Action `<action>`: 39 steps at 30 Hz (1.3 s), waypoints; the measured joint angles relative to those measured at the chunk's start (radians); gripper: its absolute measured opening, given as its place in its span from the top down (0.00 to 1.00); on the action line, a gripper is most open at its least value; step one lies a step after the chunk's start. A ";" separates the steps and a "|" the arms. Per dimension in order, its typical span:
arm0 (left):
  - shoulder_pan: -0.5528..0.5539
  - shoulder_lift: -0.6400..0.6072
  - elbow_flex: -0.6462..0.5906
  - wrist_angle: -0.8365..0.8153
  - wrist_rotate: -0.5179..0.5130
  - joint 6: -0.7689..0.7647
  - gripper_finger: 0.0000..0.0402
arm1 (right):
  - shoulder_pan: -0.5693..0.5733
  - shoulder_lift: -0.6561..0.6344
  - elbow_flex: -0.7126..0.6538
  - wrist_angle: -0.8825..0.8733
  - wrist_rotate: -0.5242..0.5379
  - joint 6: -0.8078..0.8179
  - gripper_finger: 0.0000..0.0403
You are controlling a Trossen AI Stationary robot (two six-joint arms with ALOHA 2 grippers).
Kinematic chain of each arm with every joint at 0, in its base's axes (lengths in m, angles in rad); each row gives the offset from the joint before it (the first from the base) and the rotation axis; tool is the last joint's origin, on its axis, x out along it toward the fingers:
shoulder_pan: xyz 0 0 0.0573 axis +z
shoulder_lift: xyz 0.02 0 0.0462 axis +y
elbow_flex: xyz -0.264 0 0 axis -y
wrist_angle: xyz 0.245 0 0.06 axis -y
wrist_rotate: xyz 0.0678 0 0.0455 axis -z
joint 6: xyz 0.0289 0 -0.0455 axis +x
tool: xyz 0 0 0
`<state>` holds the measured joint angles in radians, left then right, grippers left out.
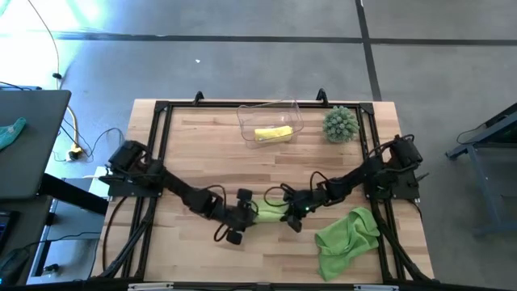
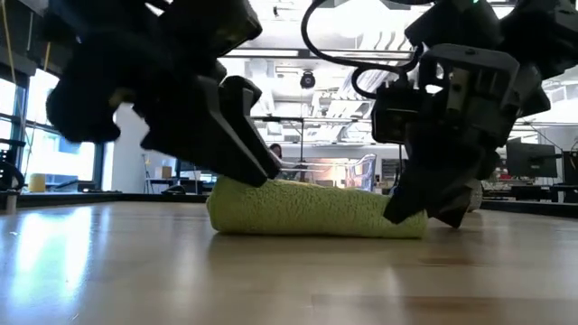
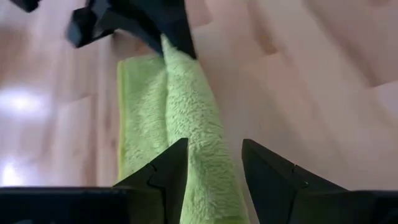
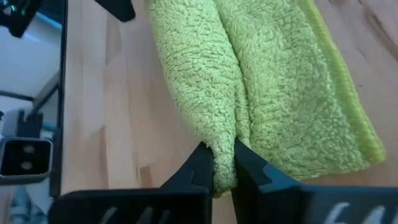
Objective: Roll microfiber towels into tight, uniform cylinder then place into a basket
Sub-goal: Roll the light green microfiber towel
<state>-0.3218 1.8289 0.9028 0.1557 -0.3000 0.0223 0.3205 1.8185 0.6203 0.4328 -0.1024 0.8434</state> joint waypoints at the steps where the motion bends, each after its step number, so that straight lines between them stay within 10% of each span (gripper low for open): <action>1: -0.006 0.008 0.000 -0.001 -0.035 0.000 0.65 | -0.002 0.000 0.000 0.001 -0.002 0.006 0.97; 12: -0.006 0.078 0.002 -0.004 -0.081 -0.158 0.71 | -0.018 -0.001 0.000 0.006 0.004 0.035 0.97; 20: 0.056 0.099 0.007 0.017 0.137 -0.346 0.96 | -0.019 -0.031 -0.003 -0.011 -0.034 -0.156 0.79; 27: 0.134 0.106 0.006 0.015 0.333 -0.433 0.93 | -0.016 -0.163 -0.007 -0.148 -0.119 -0.354 0.67; 39: 0.194 0.108 0.004 0.013 0.406 -0.510 0.94 | 0.249 -0.192 -0.004 -0.064 0.432 -0.932 0.67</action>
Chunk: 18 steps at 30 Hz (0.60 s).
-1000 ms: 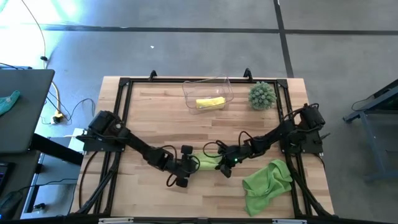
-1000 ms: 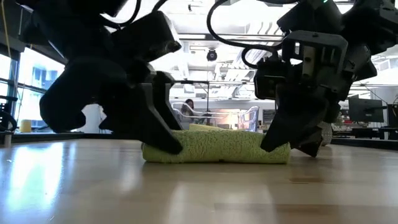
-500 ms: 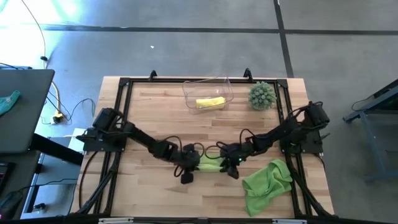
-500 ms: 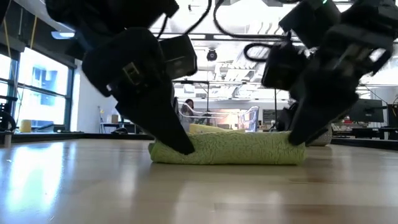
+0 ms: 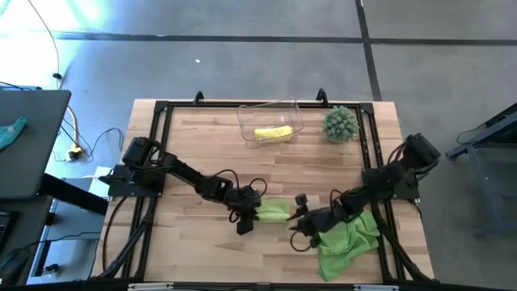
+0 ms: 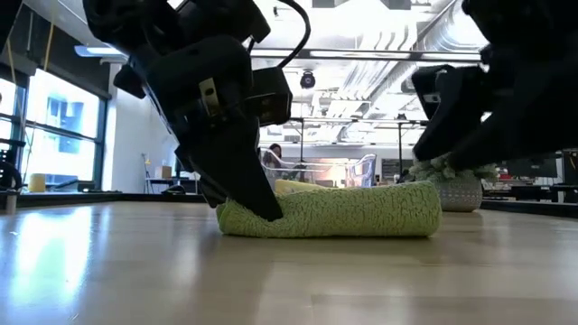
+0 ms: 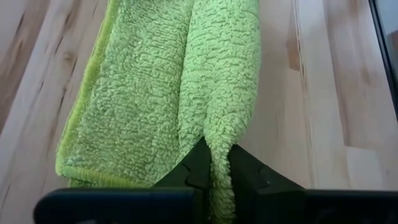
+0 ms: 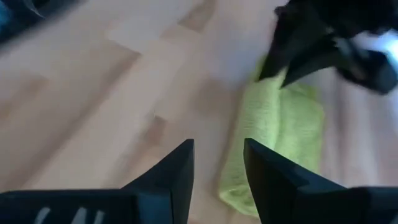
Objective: Roll microfiber towels into tight, uniform cylinder then place into a basket
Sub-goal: Roll the light green microfiber towel
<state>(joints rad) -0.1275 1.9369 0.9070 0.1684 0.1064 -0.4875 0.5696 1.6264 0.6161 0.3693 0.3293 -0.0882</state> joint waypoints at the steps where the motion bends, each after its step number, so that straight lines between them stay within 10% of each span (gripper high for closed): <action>1: 0.002 0.000 0.000 0.000 0.002 0.000 0.94 | 0.011 0.019 0.000 0.017 0.045 -0.012 0.67; 18: 0.001 -0.008 -0.003 0.013 0.008 0.020 0.88 | -0.061 0.233 0.008 0.118 0.103 0.191 0.67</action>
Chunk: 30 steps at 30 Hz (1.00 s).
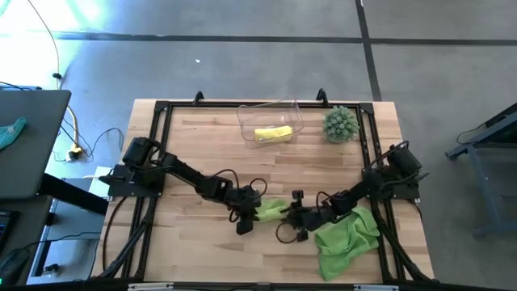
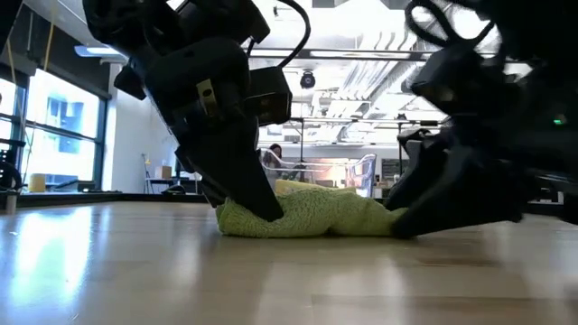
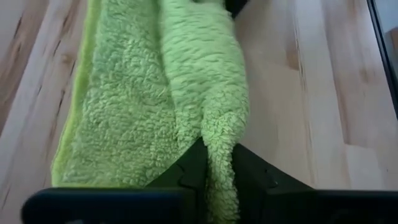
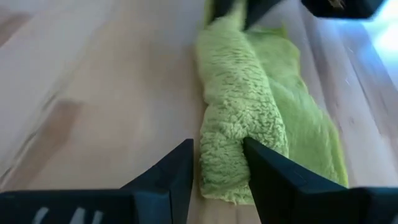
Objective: Roll microfiber towels into tight, uniform cylinder then place into a basket
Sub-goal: Roll the light green microfiber towel
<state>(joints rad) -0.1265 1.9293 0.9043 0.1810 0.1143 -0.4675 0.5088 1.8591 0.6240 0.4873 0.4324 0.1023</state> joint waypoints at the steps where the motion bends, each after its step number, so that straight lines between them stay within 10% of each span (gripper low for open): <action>1: 0.000 -0.007 0.000 -0.002 0.003 0.012 0.86 | -0.005 0.003 0.000 -0.001 -0.001 0.031 0.67; 11: 0.007 -0.121 -0.005 -0.202 -0.026 0.187 0.69 | -0.013 0.018 0.001 -0.021 -0.027 0.329 0.69; 21: -0.115 -0.182 -0.004 -0.143 -0.125 0.380 0.66 | -0.046 0.017 0.000 -0.003 -0.133 0.556 0.95; 30: -0.242 -0.142 -0.001 -0.065 -0.601 0.576 0.66 | -0.147 0.016 0.000 0.075 -0.465 0.707 0.96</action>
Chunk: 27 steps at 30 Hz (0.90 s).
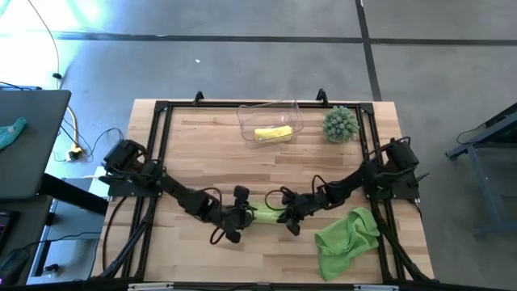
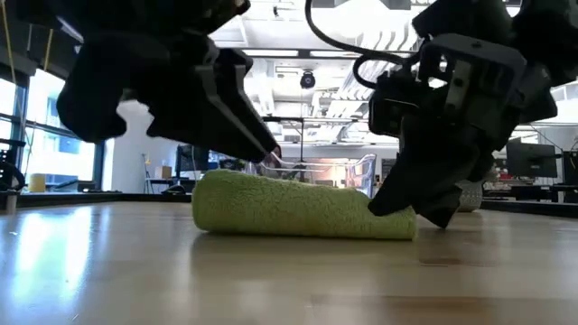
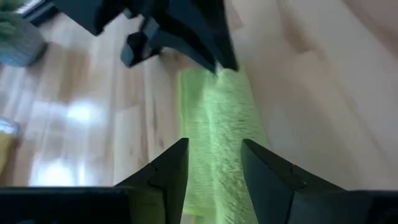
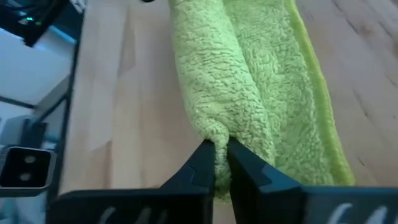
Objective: Roll microfiber towels into tight, uniform cylinder then place into a basket
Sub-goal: Roll the light green microfiber towel
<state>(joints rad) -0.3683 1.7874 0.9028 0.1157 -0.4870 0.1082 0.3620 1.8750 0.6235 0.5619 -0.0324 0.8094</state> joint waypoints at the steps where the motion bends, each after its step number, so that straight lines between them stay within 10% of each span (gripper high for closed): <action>1: -0.004 0.003 0.000 -0.004 -0.008 0.000 0.66 | -0.006 -0.001 0.001 0.001 -0.012 0.004 0.96; 18: 0.033 0.157 0.006 0.026 0.101 -0.255 0.66 | -0.044 -0.005 0.007 -0.008 -0.060 -0.018 0.95; 27: 0.102 0.158 0.008 0.037 0.356 -0.548 0.71 | -0.055 -0.176 -0.003 -0.173 -0.074 -0.326 0.73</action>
<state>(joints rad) -0.2660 1.9457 0.9112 0.1524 -0.1311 -0.4402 0.3069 1.6989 0.6205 0.3893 -0.1066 0.4832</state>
